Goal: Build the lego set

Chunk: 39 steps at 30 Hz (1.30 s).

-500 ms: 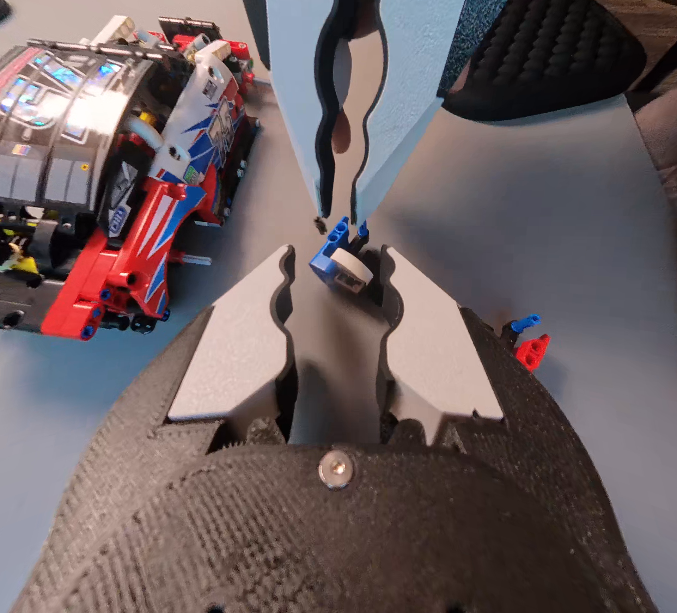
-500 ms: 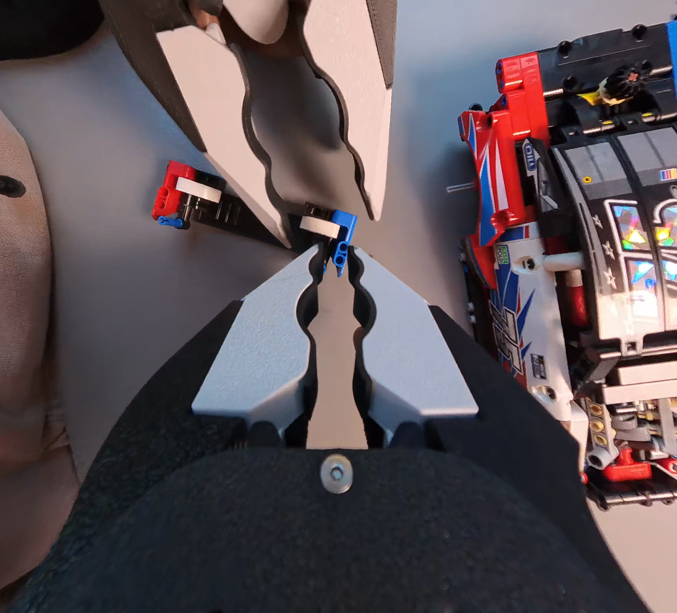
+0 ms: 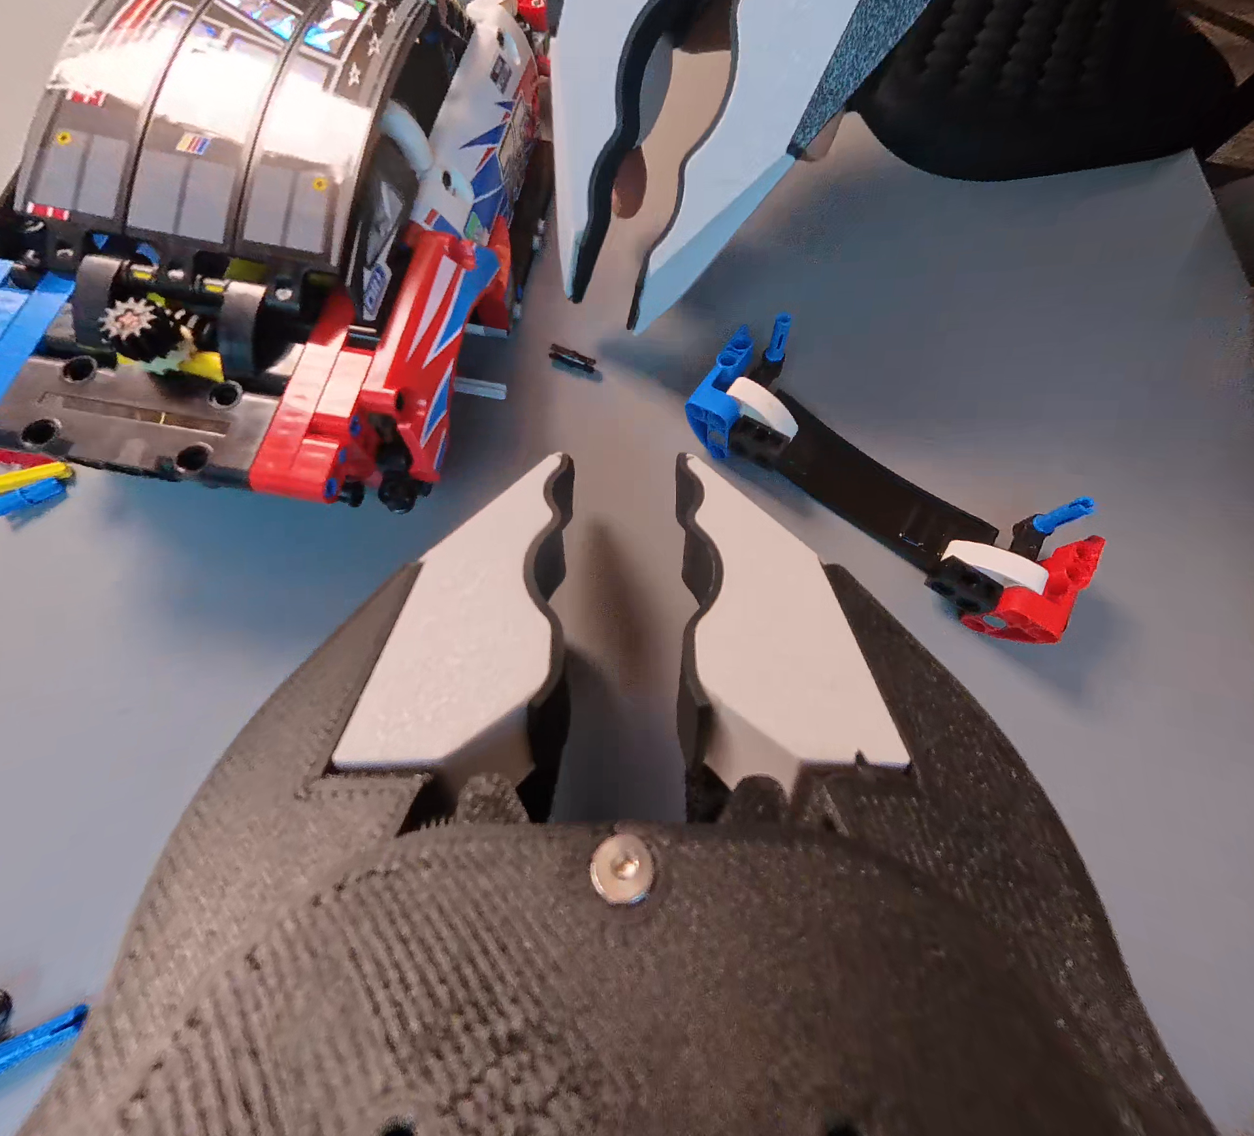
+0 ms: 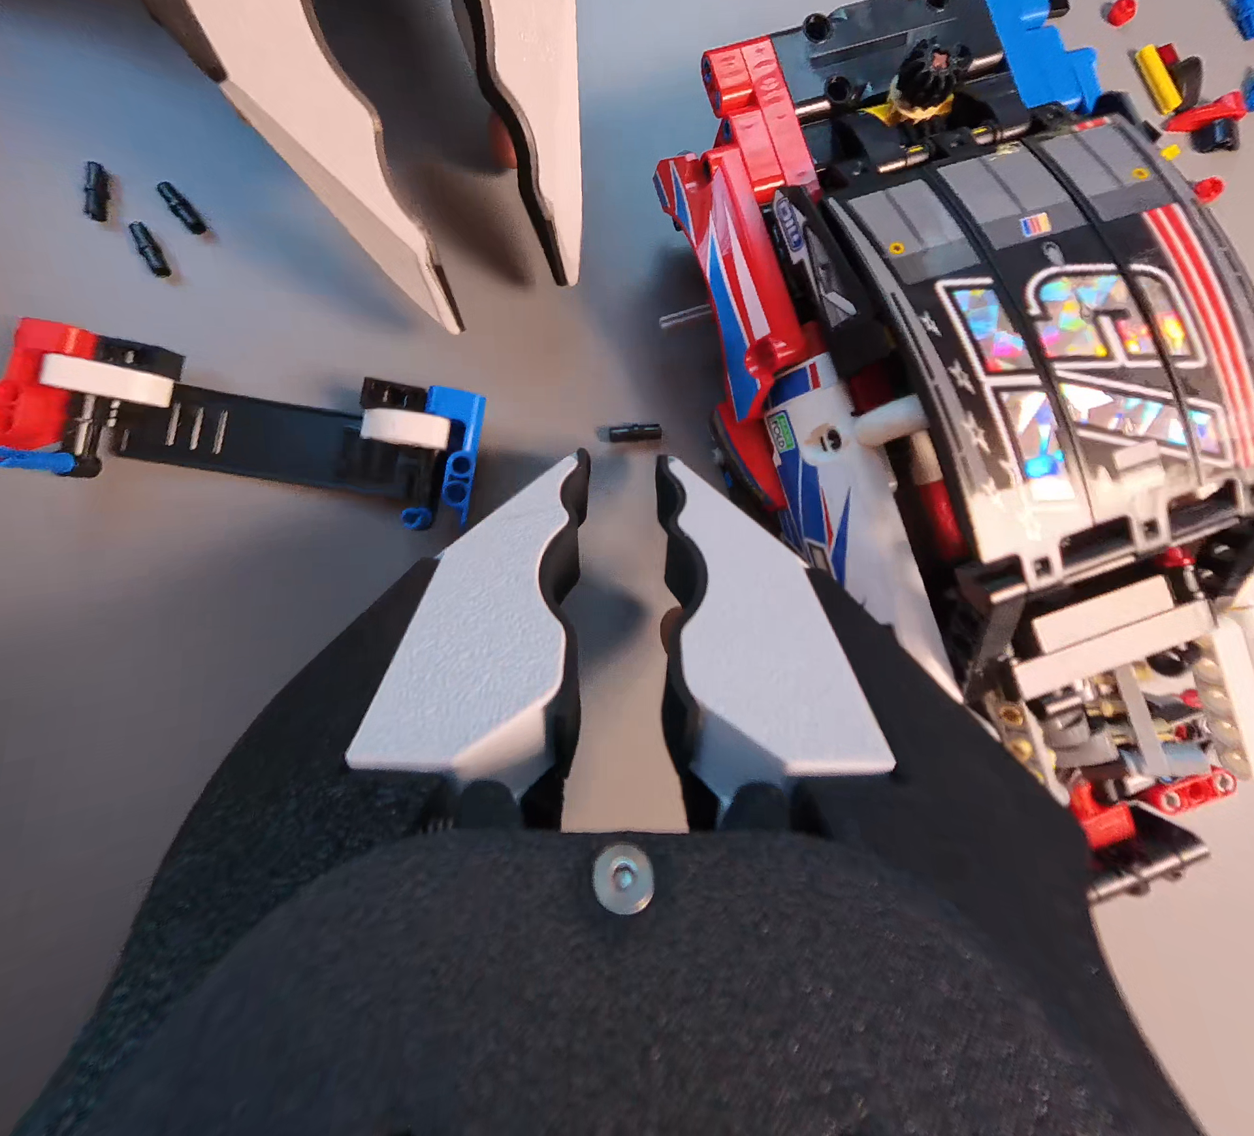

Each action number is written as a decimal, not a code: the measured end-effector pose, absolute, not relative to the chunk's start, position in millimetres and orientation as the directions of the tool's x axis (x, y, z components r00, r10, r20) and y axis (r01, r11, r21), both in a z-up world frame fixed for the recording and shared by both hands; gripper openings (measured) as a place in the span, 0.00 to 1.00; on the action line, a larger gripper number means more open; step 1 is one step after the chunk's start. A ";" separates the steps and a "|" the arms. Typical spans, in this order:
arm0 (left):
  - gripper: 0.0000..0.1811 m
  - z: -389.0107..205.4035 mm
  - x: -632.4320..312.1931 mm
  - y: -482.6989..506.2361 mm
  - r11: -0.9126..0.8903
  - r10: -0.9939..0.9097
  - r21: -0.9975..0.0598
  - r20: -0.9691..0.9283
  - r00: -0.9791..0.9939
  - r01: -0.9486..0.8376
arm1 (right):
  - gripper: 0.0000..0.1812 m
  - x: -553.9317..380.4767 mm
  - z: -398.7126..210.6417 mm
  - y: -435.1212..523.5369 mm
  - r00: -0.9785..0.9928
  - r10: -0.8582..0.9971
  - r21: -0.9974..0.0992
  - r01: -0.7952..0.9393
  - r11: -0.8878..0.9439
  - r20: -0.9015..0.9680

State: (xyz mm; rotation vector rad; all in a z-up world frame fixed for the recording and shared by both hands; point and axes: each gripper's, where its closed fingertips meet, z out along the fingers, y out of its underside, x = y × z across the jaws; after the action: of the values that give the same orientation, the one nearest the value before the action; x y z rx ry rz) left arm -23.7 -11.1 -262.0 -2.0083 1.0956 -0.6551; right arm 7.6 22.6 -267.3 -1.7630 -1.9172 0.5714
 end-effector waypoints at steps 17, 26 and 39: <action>0.12 -203.6 -19.1 -8.0 -0.563 -0.769 -0.826 0.538 0.346 0.033 | 0.07 -30.9 -196.1 -3.3 -0.100 0.923 -0.826 0.420 0.377 0.370; 0.05 -149.7 -17.7 -26.1 -0.681 -0.712 -0.678 0.701 -0.035 0.277 | 0.07 -26.6 -153.0 -24.7 0.030 0.754 -0.735 0.252 0.629 0.656; 0.01 -144.0 -14.2 -35.2 -0.656 -0.744 -0.715 0.666 -0.051 0.243 | 0.07 -28.4 -143.1 -33.5 0.102 0.665 -0.668 0.228 0.708 0.740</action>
State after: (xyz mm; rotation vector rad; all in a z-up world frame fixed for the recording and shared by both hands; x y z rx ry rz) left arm -14.2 -35.2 -144.0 -1.5229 0.5490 -1.7899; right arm -28.4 -33.5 -143.1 -0.7794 -1.4699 0.3758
